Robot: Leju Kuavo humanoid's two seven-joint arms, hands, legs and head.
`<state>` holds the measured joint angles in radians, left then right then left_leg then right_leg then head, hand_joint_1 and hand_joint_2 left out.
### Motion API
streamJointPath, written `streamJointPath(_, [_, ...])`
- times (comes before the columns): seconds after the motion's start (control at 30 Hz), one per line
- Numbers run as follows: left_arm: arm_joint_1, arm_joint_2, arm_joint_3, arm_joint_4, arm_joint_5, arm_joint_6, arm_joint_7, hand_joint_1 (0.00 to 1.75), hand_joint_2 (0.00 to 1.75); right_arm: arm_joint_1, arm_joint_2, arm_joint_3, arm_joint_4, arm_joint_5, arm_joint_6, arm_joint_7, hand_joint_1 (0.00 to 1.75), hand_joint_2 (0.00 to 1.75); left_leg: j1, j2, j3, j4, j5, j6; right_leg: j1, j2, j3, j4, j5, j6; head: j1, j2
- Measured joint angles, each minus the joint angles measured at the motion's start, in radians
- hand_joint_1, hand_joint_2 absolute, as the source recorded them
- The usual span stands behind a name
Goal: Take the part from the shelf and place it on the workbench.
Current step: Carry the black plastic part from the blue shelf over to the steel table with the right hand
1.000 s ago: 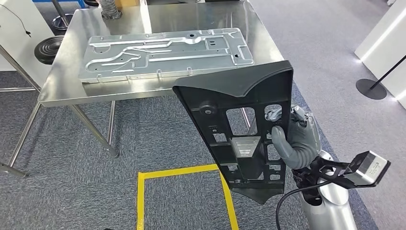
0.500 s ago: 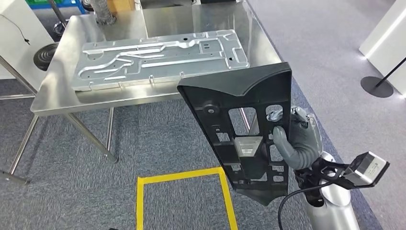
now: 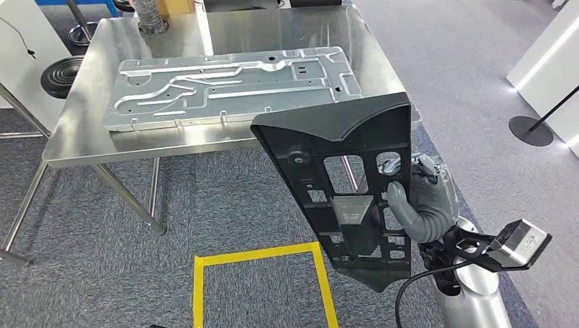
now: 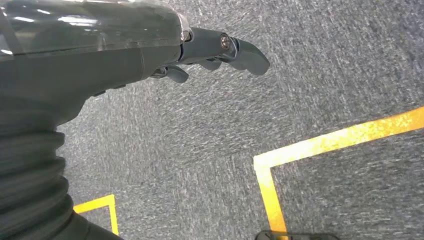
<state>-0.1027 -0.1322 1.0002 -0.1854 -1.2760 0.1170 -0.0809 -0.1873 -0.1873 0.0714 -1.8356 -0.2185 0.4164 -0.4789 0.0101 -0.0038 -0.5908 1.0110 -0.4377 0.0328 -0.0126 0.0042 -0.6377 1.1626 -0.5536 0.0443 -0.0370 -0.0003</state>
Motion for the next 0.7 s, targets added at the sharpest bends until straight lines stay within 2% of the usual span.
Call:
streamJointPath(0.03, [0.0,0.0,0.0,0.0,0.001,0.0,0.0,0.0,1.75,0.0,0.0,0.0,0.002,0.002,-0.001,0.0,1.75,1.75,-0.001,0.0,0.001,0.001,-0.003,0.003,-0.001,0.0,-0.041,0.071,-0.025,0.002,0.0,0.0])
streamJointPath(0.07, [0.0,0.0,0.0,0.0,0.002,0.0,0.0,0.0,1.75,0.0,0.0,0.0,0.005,0.005,-0.001,0.0,1.75,1.75,-0.001,0.0,0.004,0.001,-0.006,0.004,-0.001,0.0,-0.075,0.123,-0.035,0.004,0.0,0.0])
streamJointPath(0.1, [0.002,-0.001,0.0,0.0,0.003,0.0,0.0,0.0,1.75,0.0,-0.001,0.0,0.008,0.009,-0.001,0.0,1.75,1.75,-0.002,0.0,0.007,0.002,-0.01,0.004,-0.001,0.0,-0.089,0.135,-0.024,0.004,0.0,0.0])
streamJointPath(0.13, [0.003,-0.001,0.0,0.0,0.004,0.0,0.0,0.0,1.75,-0.001,-0.001,0.0,0.012,0.015,-0.002,0.0,1.75,1.75,-0.002,-0.001,0.013,0.003,-0.014,0.003,-0.001,0.0,-0.081,0.105,0.008,0.002,0.0,0.0])
streamJointPath(0.2, [0.005,-0.001,0.0,0.0,0.006,0.0,0.0,0.0,1.75,-0.005,-0.002,0.0,0.017,0.027,-0.002,0.0,1.75,1.75,-0.002,-0.003,0.028,0.004,-0.025,-0.001,0.0,-0.001,-0.021,-0.033,0.088,-0.005,0.0,0.0])
streamJointPath(0.23, [0.005,-0.002,0.0,0.0,0.007,0.0,0.0,0.0,1.75,-0.009,-0.002,0.0,0.019,0.031,-0.002,-0.001,1.75,1.75,-0.004,-0.003,0.033,0.006,-0.03,-0.004,0.003,-0.001,0.007,-0.095,0.113,-0.01,0.0,0.0])
streamJointPath(0.27, [0.005,-0.002,0.0,0.0,0.008,0.0,0.0,0.0,1.75,-0.012,-0.003,0.0,0.022,0.034,-0.002,-0.001,1.75,1.75,-0.005,-0.004,0.034,0.006,-0.034,-0.008,0.005,-0.002,0.023,-0.133,0.124,-0.015,0.0,0.0])
streamJointPath(0.3, [0.006,-0.003,0.001,0.0,0.009,0.0,0.0,0.0,1.75,-0.016,-0.003,0.0,0.025,0.036,-0.002,-0.002,1.75,1.75,-0.006,-0.004,0.035,0.005,-0.036,-0.013,0.008,-0.001,0.028,-0.147,0.122,-0.02,0.0,0.0])
streamJointPath(0.33, [0.006,-0.003,0.001,0.0,0.011,0.0,-0.001,0.0,1.75,-0.019,-0.004,0.0,0.028,0.039,-0.001,-0.003,1.75,1.75,-0.007,-0.003,0.035,0.003,-0.038,-0.018,0.011,0.0,0.028,-0.15,0.12,-0.024,0.0,0.0])
streamJointPath(0.4, [0.008,-0.004,0.001,0.0,0.014,0.002,-0.002,0.0,1.75,-0.022,-0.004,0.0,0.033,0.049,0.001,-0.007,1.75,1.75,-0.008,-0.002,0.038,0.006,-0.047,-0.029,0.005,0.001,0.036,-0.158,0.118,-0.033,0.0,0.0])
streamJointPath(0.47, [0.007,-0.004,0.002,0.0,0.015,0.004,-0.004,0.0,1.75,-0.026,-0.004,0.0,0.035,0.068,-0.003,-0.013,1.75,1.75,-0.007,-0.001,0.015,0.068,-0.082,-0.039,-0.002,-0.002,0.05,-0.168,0.115,-0.044,0.0,0.0])
streamJointPath(0.53, [0.009,-0.004,0.003,0.0,0.016,0.005,-0.006,0.0,1.75,-0.029,-0.004,0.0,0.039,0.096,-0.016,-0.02,1.75,1.75,-0.003,-0.001,-0.053,0.202,-0.138,-0.046,-0.001,-0.004,0.06,-0.169,0.108,-0.051,0.0,0.0])
streamJointPath(0.57, [0.011,-0.004,0.004,0.0,0.016,0.005,-0.006,0.0,1.75,-0.029,-0.004,0.0,0.041,0.111,-0.023,-0.023,1.75,1.75,-0.001,-0.001,-0.089,0.263,-0.156,-0.048,0.0,-0.004,0.063,-0.168,0.104,-0.052,0.0,0.0])
streamJointPath(0.6, [0.013,-0.004,0.006,0.0,0.016,0.005,-0.006,0.0,1.75,-0.029,-0.004,0.0,0.042,0.124,-0.031,-0.025,1.75,1.75,0.001,-0.001,-0.113,0.294,-0.154,-0.05,0.0,-0.004,0.067,-0.168,0.1,-0.052,0.0,0.0])
streamJointPath(0.63, [0.014,-0.004,0.007,0.0,0.015,0.005,-0.006,0.0,1.75,-0.029,-0.004,0.0,0.043,0.136,-0.039,-0.027,1.75,1.75,0.001,-0.001,-0.118,0.287,-0.132,-0.051,0.0,-0.003,0.072,-0.167,0.095,-0.05,0.0,0.0])
streamJointPath(0.67, [0.015,-0.004,0.008,0.0,0.015,0.005,-0.006,0.0,1.75,-0.029,-0.004,0.0,0.043,0.145,-0.045,-0.029,1.75,1.75,0.002,-0.001,-0.103,0.237,-0.091,-0.051,0.0,-0.002,0.08,-0.166,0.09,-0.048,0.0,0.0])
streamJointPath(0.7, [0.015,-0.004,0.008,0.0,0.014,0.005,-0.006,0.0,1.75,-0.029,-0.004,0.0,0.043,0.153,-0.05,-0.03,1.75,1.75,0.003,-0.001,-0.075,0.163,-0.044,-0.049,0.0,-0.001,0.088,-0.166,0.083,-0.045,0.0,0.0])
